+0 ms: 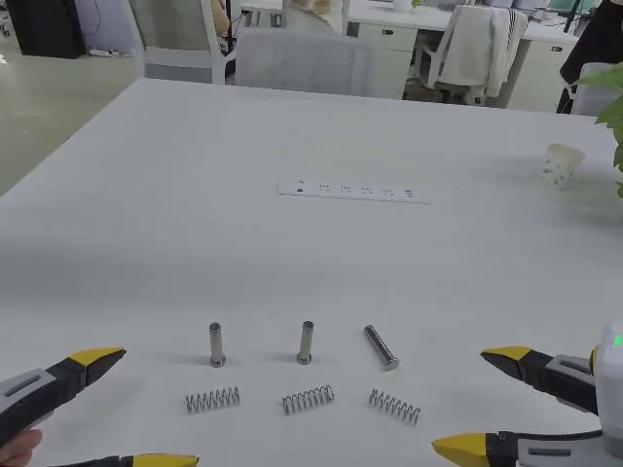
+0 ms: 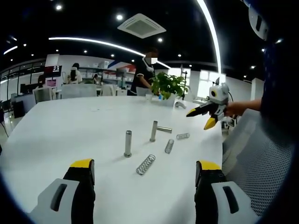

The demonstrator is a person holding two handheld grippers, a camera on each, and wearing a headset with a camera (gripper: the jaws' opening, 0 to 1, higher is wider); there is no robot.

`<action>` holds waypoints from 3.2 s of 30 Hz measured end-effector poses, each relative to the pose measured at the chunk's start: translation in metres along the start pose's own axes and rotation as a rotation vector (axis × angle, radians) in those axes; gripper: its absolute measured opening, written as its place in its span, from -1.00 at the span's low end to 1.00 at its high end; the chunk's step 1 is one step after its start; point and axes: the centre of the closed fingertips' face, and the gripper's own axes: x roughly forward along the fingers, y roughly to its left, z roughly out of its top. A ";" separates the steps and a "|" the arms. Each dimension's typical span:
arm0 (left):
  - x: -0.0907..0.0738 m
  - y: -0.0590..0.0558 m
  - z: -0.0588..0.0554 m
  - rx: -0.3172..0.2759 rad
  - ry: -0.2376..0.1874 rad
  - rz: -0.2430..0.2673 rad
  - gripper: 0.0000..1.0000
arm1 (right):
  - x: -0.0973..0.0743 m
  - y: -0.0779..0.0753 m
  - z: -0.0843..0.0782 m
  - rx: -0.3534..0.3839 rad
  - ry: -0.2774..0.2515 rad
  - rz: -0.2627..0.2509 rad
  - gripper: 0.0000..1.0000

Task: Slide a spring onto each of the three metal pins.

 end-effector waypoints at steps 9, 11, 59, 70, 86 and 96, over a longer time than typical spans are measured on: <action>0.000 0.000 -0.001 0.000 0.004 0.001 0.71 | 0.000 -0.001 0.000 0.001 0.000 0.001 0.45; 0.000 0.000 -0.001 -0.001 0.003 0.001 0.71 | 0.000 -0.002 0.000 0.000 0.000 0.000 0.44; -0.006 -0.007 0.003 0.003 -0.015 0.029 0.71 | 0.076 -0.042 0.062 -0.078 0.104 0.018 0.01; -0.005 -0.010 0.002 0.003 -0.013 0.022 0.71 | 0.097 -0.049 0.052 -0.042 0.190 -0.013 -0.23; -0.007 -0.010 -0.001 -0.001 -0.013 0.021 0.69 | 0.118 -0.048 0.031 0.009 0.307 -0.053 -0.60; -0.006 -0.011 -0.002 -0.003 -0.008 0.011 0.67 | 0.120 -0.051 0.022 0.056 0.361 -0.084 -0.81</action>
